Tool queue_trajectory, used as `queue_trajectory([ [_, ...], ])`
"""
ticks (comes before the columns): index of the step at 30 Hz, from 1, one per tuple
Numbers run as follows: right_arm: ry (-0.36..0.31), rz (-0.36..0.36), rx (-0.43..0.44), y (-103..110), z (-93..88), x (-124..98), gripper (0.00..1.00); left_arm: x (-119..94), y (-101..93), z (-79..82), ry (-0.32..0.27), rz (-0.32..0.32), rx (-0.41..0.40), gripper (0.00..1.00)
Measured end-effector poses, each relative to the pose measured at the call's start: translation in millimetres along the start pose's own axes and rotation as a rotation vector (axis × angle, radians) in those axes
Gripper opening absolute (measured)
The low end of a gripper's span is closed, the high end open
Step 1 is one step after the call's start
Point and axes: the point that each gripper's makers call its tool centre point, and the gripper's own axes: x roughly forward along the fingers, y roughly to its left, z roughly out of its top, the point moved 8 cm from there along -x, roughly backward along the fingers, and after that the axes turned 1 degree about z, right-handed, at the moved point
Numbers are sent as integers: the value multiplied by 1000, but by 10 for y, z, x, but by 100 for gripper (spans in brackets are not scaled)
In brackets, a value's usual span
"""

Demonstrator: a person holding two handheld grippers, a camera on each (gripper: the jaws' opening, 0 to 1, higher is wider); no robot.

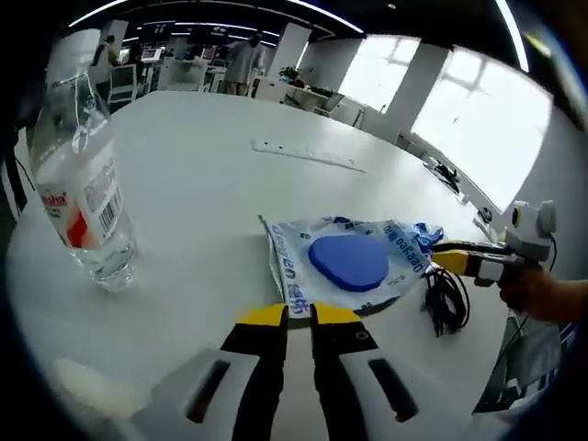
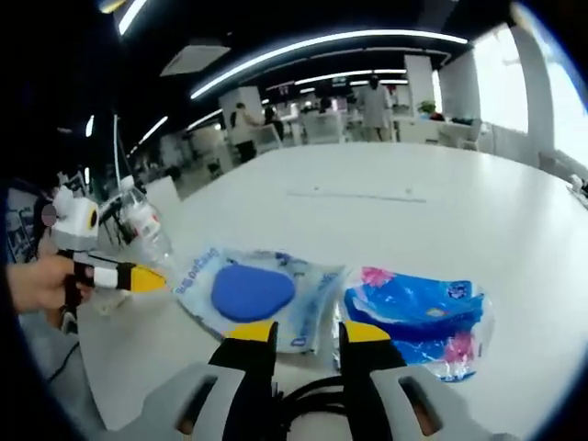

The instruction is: Arrange the tabletop items into an orderly group along one side of the table until the central work area is clear of visible clutter.

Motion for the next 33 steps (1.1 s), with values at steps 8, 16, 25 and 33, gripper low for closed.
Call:
queue_trajectory([
  [8,-6,19,32,98,-79,-297,48,-249,-37,-32,-12,23,57,35],
  [16,6,7,95,135,-234,-767,59,-697,-120,-31,-104,-5,-2,54],
  [25,15,-19,140,-34,-515,-1285,63,-1261,-95,-212,-111,44,89,61],
  [33,10,-85,218,-354,-730,-1757,63,-1644,31,-433,-66,169,30,59],
])
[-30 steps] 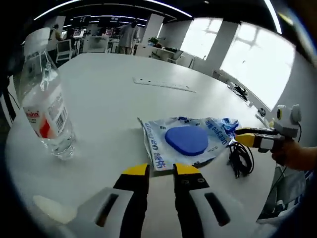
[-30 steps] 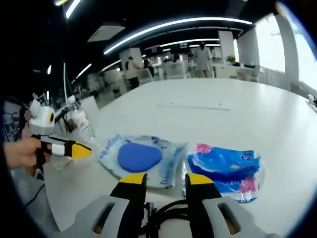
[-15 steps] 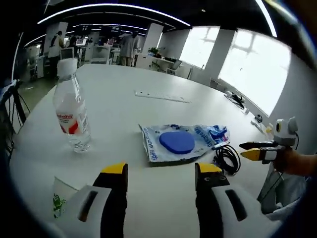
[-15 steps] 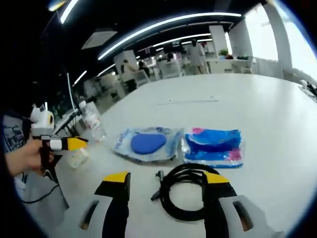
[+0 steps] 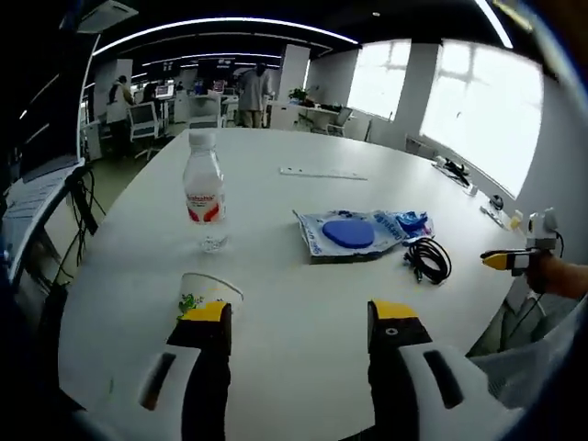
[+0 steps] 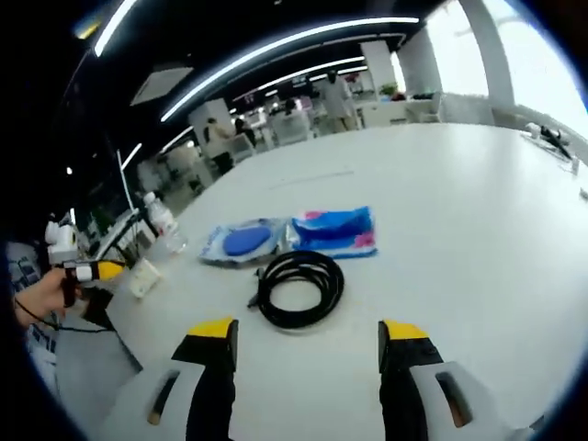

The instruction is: Arrange the tabletop items into an orderly group along one side of the table until the central work area is clear of visible clutter.

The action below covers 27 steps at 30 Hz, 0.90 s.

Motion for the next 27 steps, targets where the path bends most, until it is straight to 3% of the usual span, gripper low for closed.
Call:
queue_trajectory([
  [8,-28,-94,115,-372,-234,-341,60,-132,78,-29,21,95,-30,58],
  [12,-4,-131,258,-488,-444,-428,58,-127,145,-40,61,132,-1,58],
  [17,-1,-138,187,-524,-432,-476,55,-25,284,-44,96,143,-9,57],
  [21,-26,-148,276,-570,-451,-482,52,73,399,-40,129,151,-5,57],
  [27,-35,-165,280,-562,-398,-479,53,164,534,-51,166,152,11,57],
])
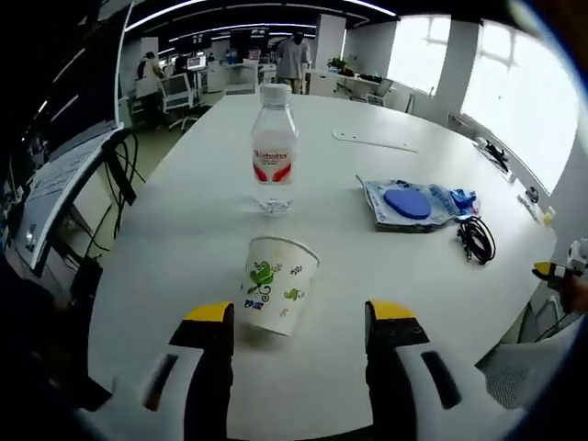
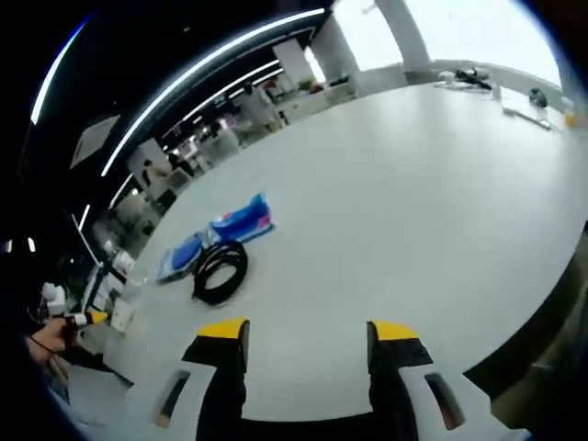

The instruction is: Arrange the tabletop items into an orderly group along one side of the table until the central work area is clear of visible clutter.

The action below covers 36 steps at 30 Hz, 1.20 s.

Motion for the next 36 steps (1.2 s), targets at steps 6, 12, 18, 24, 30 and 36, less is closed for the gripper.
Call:
queue_trajectory([
  [6,12,48,-93,131,82,9,55,143,69,-36,51,-7,20,57],
  [12,34,107,-107,232,88,32,57,322,123,-74,115,18,28,57],
  [18,65,144,-150,307,107,33,63,429,73,-49,126,2,57,56],
  [24,91,186,-187,373,141,47,66,532,76,-116,173,14,82,43],
  [30,75,197,-111,322,162,33,65,579,72,-115,156,53,32,39],
  [36,68,198,-84,313,157,41,64,477,-142,-70,72,-11,-10,38],
])
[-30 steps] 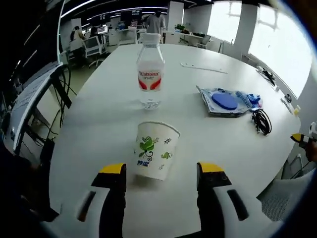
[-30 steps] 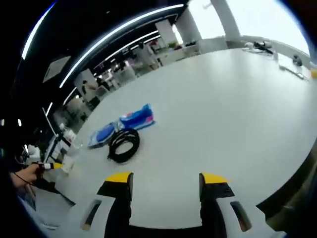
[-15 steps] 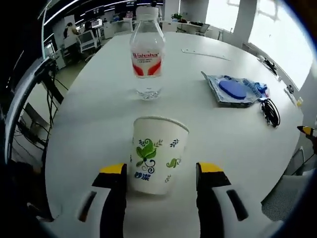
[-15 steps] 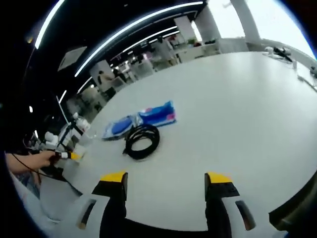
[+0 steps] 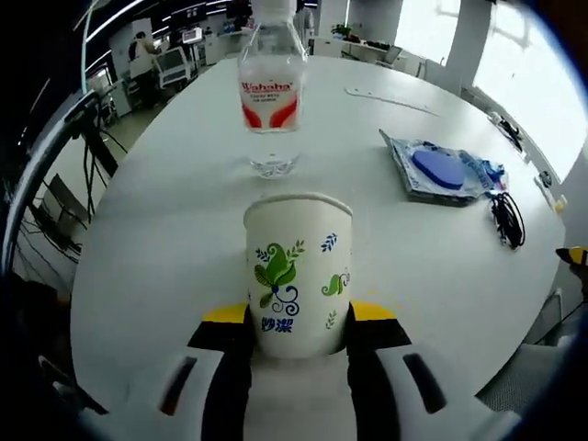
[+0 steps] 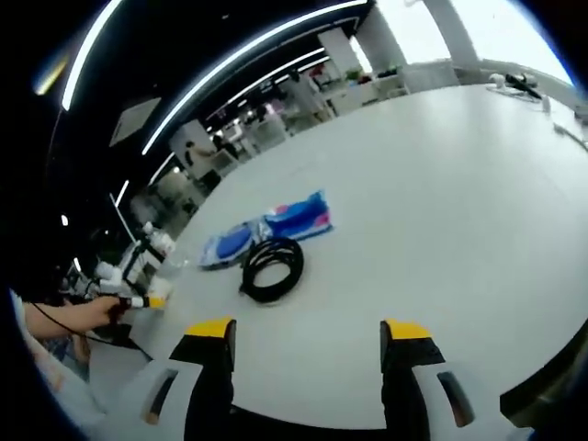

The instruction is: Arrange the tabletop items into an orderly group along one side of the table until the central work area is clear of visible clutter.

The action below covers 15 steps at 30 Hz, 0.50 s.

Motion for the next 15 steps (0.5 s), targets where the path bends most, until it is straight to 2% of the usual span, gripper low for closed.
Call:
queue_trajectory([
  [4,2,20,6,50,-33,77,64,-101,-247,60,-101,-92,-4,38],
  [8,12,45,11,111,-80,156,64,-189,-503,55,-161,-168,-11,38],
  [10,17,65,7,164,-84,177,64,-247,-678,77,-219,-240,-13,38],
  [13,23,100,3,247,-75,214,64,-352,-993,123,-295,-401,-33,38],
  [15,51,161,-34,388,-72,265,64,-429,-1178,144,-329,-497,-32,38],
])
